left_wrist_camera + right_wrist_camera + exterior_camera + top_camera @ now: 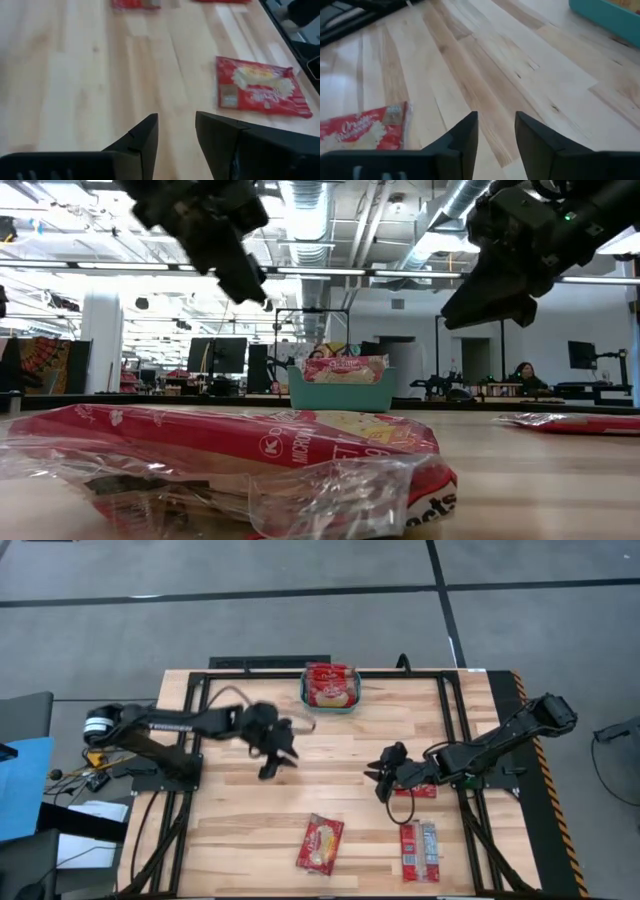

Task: Sort popcorn bags into baskets
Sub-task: Put the red popcorn bag into the blue bin

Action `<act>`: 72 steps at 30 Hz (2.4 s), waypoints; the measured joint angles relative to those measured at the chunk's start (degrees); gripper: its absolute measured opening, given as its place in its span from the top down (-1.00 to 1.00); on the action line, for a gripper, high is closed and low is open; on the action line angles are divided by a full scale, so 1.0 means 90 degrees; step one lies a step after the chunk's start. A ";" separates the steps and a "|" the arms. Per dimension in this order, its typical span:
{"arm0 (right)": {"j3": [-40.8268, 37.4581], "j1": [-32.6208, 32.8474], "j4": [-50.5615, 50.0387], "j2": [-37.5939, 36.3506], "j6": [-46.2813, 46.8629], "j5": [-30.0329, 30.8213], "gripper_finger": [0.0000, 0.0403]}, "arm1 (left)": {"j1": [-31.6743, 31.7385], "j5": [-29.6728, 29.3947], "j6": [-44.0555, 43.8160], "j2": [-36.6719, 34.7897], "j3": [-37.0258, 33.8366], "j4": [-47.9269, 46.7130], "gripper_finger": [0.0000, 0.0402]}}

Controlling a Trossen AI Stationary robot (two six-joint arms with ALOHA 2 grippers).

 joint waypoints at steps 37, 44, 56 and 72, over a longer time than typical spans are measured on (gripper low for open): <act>0.0007 0.0348 -0.0105 0.0138 0.0291 0.0015 0.22 | -0.2872 -0.1540 -0.1480 0.3157 0.0177 0.2549 -0.25; 0.0007 0.0139 -0.0212 0.0134 0.0280 0.0014 0.23 | -0.2272 -0.0676 -0.1407 0.3174 0.0170 0.2647 -0.25; 0.0007 -0.0286 -0.0433 0.0134 0.0239 -0.0471 0.22 | -0.2077 0.0641 -0.0911 0.4101 0.0276 0.3932 -0.25; 0.0007 -0.0385 -0.0503 0.0131 0.0236 -0.0627 0.36 | -0.1715 0.1289 -0.0664 0.4644 0.0716 0.2852 0.94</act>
